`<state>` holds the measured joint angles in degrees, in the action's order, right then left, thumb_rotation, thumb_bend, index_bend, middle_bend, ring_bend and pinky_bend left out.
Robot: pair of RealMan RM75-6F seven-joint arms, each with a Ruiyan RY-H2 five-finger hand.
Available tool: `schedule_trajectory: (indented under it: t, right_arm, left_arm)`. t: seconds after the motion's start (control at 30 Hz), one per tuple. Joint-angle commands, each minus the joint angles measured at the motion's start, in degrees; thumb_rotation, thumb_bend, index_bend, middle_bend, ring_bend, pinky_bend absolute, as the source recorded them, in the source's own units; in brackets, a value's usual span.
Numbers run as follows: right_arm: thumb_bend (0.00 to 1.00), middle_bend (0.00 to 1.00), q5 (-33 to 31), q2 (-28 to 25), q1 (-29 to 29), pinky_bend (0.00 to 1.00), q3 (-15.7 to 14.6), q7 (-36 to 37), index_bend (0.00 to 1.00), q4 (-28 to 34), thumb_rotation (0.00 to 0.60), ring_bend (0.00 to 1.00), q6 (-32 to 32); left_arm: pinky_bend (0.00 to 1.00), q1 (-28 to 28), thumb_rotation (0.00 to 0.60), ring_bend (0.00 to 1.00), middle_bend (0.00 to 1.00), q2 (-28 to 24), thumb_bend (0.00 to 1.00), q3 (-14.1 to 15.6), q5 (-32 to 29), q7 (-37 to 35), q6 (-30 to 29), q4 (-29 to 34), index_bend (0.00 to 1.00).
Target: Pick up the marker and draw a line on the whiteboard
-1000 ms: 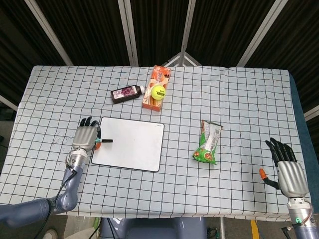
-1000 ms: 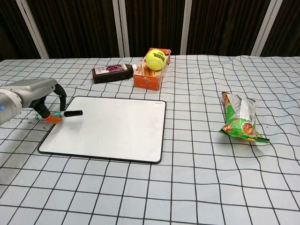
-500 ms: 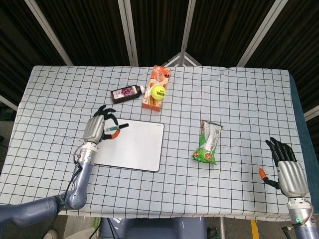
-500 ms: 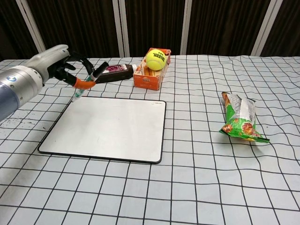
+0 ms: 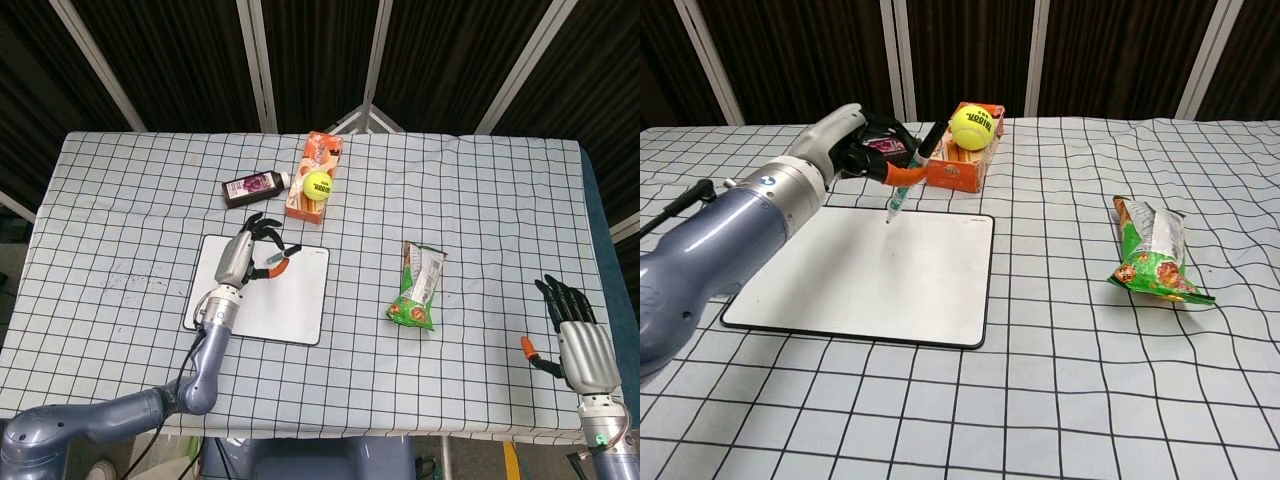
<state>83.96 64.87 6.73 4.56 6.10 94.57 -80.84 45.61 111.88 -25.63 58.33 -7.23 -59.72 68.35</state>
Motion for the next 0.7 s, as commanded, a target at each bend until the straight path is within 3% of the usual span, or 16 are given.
schedule_trajectory:
  t: [0.03,0.7]
  right_arm:
    - [0.35,0.0,0.0,0.0,0.0,0.06,0.0,0.0,0.0,0.0,0.6,0.0,0.0]
    - [0.35,0.0,0.0,-0.1,0.1,0.06,-0.2,-0.1,0.0,0.2,0.6,0.0,0.1]
  left_arm:
    - [0.13,0.6,0.6,0.07,0.24,1.0,0.51,-0.1,0.0,-0.6,0.4,-1.0,0.73]
    - [0.13,0.9,0.6,0.07,0.24,3.1,0.51,0.9,0.8,-1.7,1.8,-1.7,0.73]
